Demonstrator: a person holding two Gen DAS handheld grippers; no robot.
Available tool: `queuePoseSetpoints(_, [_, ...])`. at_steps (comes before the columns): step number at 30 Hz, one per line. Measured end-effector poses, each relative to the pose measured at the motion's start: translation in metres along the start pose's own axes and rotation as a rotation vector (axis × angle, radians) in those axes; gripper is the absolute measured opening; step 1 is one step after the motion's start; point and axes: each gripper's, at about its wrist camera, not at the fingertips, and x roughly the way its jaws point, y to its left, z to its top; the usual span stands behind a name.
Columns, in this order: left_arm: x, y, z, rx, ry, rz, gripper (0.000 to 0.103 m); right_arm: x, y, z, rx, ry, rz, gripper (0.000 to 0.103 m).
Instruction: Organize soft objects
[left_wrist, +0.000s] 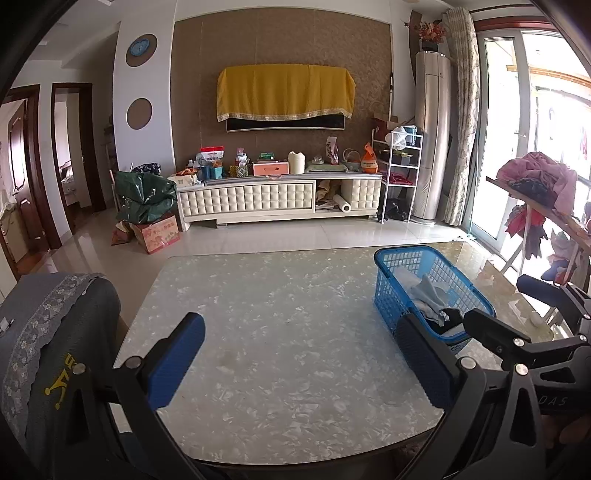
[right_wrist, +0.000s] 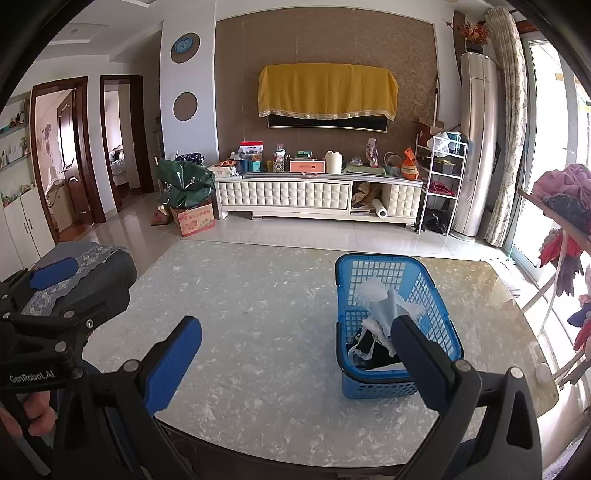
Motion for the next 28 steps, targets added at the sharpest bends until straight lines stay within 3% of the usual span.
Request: queuePoseSetpoints(28, [-0.0025,-0.0024,-0.0005,0.001,0.002,-0.016,0.103,-0.0046,0.0049,0.0029,0.026,0.017,0.003,0.103])
